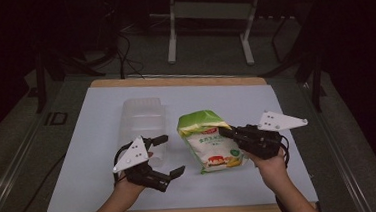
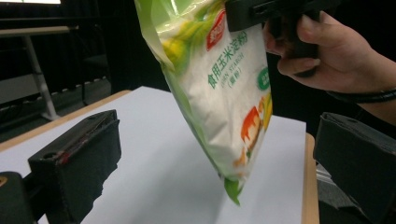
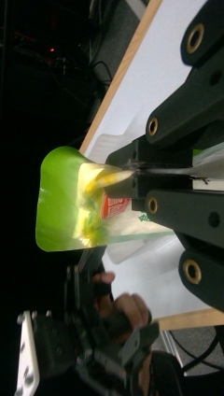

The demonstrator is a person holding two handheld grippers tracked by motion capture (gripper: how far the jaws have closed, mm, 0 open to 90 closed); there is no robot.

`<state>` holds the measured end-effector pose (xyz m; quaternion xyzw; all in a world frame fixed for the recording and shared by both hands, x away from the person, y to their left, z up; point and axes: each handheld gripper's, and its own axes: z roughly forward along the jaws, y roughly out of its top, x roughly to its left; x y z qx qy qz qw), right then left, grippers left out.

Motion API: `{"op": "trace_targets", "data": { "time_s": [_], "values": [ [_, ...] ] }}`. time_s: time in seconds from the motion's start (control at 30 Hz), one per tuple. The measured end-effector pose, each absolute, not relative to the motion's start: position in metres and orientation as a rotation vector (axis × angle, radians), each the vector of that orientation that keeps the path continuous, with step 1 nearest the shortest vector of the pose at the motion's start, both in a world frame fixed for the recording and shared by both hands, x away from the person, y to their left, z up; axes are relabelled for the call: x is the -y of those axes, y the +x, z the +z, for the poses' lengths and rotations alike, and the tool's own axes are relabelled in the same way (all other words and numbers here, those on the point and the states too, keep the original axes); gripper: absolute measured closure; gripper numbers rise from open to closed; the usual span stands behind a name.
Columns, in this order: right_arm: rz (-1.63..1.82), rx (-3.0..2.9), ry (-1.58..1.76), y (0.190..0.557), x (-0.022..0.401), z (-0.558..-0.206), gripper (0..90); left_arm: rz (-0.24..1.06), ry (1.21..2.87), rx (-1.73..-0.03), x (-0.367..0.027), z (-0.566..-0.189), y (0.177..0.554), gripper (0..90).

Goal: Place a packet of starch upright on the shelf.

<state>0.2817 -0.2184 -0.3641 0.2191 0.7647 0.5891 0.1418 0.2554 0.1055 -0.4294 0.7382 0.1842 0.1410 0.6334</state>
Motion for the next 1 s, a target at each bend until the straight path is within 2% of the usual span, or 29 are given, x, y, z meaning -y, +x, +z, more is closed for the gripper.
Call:
{"op": "trace_targets", "data": {
  "time_s": [0.23, 0.53, 0.7, 0.73, 0.8, 0.83, 0.87, 0.9, 1.0],
  "values": [
    [1.740, -2.199, 0.598, 0.279, 0.214, -0.356, 87.5, 0.235, 1.713, -0.426, -0.088, -0.425, 0.275, 1.2],
    [1.746, -2.207, 0.549, 0.274, 0.209, -0.350, 87.5, 0.247, 1.737, -0.393, -0.074, -0.420, 0.283, 1.2],
    [1.761, -2.204, 0.533, 0.273, 0.206, -0.348, 87.5, 0.239, 1.738, -0.377, -0.071, -0.421, 0.286, 8.5],
    [1.762, -2.205, 0.524, 0.272, 0.205, -0.348, 87.5, 0.227, 1.736, -0.375, -0.070, -0.421, 0.286, 14.6],
    [1.760, -2.211, 0.519, 0.272, 0.204, -0.347, 87.5, 0.224, 1.735, -0.359, -0.068, -0.421, 0.287, 18.7],
    [1.758, -2.215, 0.516, 0.271, 0.203, -0.347, 87.4, 0.216, 1.733, -0.349, -0.068, -0.420, 0.287, 28.8],
    [1.756, -2.215, 0.515, 0.271, 0.203, -0.347, 87.5, 0.225, 1.735, -0.342, -0.068, -0.420, 0.287, 34.0],
    [1.756, -2.214, 0.514, 0.271, 0.202, -0.348, 87.5, 0.227, 1.732, -0.327, -0.068, -0.420, 0.287, 43.3],
    [1.763, -2.211, 0.523, 0.272, 0.203, -0.349, 87.4, 0.260, 1.742, -0.293, -0.067, -0.419, 0.288, 56.4]
  ]
}}
